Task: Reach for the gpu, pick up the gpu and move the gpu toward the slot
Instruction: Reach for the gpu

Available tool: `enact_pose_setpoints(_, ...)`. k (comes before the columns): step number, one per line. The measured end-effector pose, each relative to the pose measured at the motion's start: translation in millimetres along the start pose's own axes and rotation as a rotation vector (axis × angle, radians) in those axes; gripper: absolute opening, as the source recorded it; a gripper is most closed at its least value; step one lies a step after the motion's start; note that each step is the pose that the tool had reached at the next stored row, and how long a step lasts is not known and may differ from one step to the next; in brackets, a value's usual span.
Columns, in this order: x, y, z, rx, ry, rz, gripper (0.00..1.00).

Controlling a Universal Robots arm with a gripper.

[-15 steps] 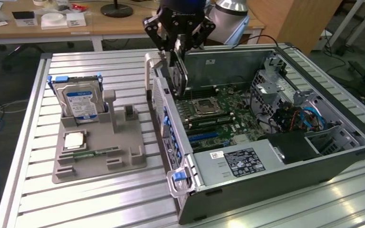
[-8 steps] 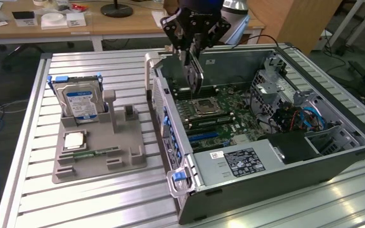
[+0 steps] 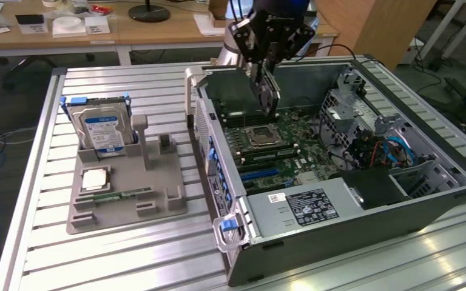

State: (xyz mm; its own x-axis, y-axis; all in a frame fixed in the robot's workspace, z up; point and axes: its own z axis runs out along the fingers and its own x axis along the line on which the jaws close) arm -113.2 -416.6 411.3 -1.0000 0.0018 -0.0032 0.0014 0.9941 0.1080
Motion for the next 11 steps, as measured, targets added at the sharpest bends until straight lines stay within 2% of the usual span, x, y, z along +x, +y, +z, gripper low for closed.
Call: enact_pose_setpoints(11,-48.8,0.1,0.2,0.0000,0.0000,0.000,0.27)
